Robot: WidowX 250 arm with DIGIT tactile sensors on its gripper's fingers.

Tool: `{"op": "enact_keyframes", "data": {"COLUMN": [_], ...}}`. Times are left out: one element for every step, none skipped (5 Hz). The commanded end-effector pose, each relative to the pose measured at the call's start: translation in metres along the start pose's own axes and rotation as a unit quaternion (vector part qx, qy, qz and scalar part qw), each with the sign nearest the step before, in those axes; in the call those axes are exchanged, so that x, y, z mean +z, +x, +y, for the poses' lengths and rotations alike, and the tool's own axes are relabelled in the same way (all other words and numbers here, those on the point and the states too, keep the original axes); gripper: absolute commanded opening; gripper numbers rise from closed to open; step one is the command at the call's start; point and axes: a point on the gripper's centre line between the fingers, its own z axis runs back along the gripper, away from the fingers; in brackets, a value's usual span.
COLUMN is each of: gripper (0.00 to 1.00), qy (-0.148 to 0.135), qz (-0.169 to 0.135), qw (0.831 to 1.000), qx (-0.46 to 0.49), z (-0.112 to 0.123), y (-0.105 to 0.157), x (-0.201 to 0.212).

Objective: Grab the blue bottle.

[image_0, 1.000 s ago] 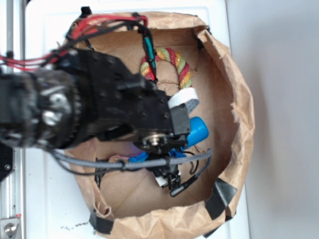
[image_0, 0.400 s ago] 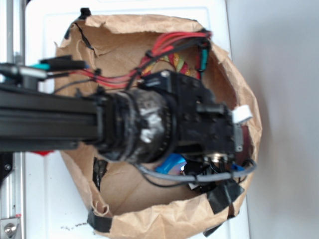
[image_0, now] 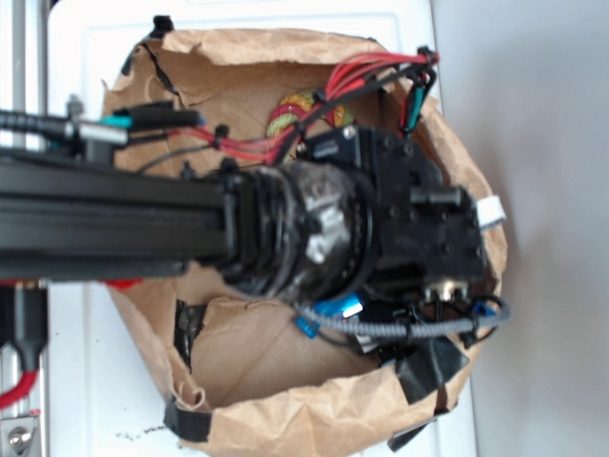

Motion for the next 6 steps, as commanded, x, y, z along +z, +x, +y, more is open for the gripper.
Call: {"op": "enact_keyframes", "data": {"gripper": [0.00, 0.00, 0.00, 0.00, 0.00, 0.00], "qy": [-0.060, -0.074, -0.082, -0.051, -0.016, -0.005], "qz": [-0.043, -0.040, -0.022, -0.046, -0.087, -0.101], "qw": [0.997, 0.996, 0.994, 0.993, 0.988, 0.984], "qx": [-0.026, -0.041, -0.063, -0.101, -0.130, -0.149], "z": [0.025, 0.041, 0.051, 0.048, 0.041, 0.039], "y": [0.014, 0.017, 0.017, -0.006, -0.049, -0.078], "x": [0.070, 0.098, 0.118, 0.139, 0.152, 0.149]}}
